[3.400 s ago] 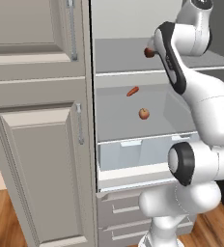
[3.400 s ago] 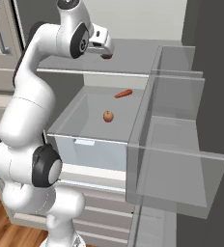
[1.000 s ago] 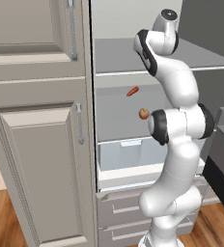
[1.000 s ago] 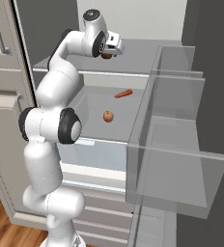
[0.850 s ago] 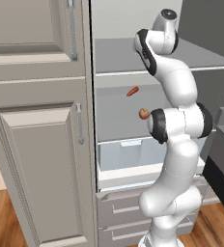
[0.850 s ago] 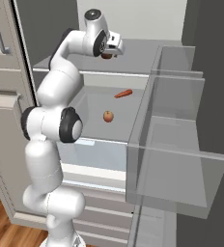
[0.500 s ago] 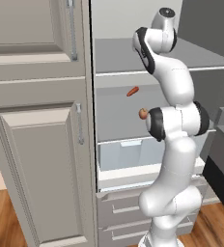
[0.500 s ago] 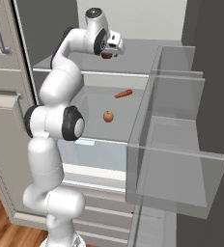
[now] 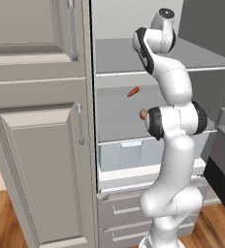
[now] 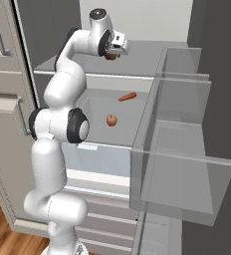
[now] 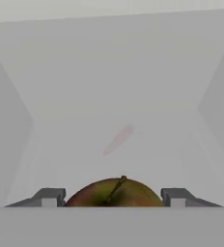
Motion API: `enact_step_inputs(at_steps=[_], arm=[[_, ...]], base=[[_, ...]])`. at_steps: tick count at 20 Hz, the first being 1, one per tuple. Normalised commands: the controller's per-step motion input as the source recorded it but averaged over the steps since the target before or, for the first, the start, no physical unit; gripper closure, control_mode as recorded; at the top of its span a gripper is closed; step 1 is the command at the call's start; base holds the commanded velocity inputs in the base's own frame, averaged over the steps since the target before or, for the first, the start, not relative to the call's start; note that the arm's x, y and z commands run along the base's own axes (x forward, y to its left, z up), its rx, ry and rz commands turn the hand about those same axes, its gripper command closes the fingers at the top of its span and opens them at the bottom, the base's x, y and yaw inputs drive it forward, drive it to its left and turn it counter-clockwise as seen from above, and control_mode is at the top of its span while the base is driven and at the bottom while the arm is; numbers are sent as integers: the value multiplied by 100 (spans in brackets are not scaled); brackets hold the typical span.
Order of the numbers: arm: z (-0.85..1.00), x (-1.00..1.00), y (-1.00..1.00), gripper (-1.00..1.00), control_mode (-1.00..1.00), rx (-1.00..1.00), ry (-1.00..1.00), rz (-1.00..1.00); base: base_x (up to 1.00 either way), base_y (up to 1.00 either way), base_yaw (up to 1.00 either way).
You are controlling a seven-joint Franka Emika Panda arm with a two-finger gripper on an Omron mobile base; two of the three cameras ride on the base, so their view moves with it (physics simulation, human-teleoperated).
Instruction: Pick up the peach and apple from the fridge and place one fruit on each plate on the dining counter.
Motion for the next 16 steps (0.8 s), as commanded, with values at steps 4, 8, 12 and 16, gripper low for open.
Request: enact_step_inputs(at_steps=[4,8,12,16], arm=[[-79,10,-10,100,-100,0,-7,0],[-22,-49,-2,100,-100,0,2,0],[1,-98,9,100,-100,0,1,3],[2,-100,13,100,-100,0,0,-2]], base=[[0,0,0],[0,0,0],[0,0,0],[0,0,0]])
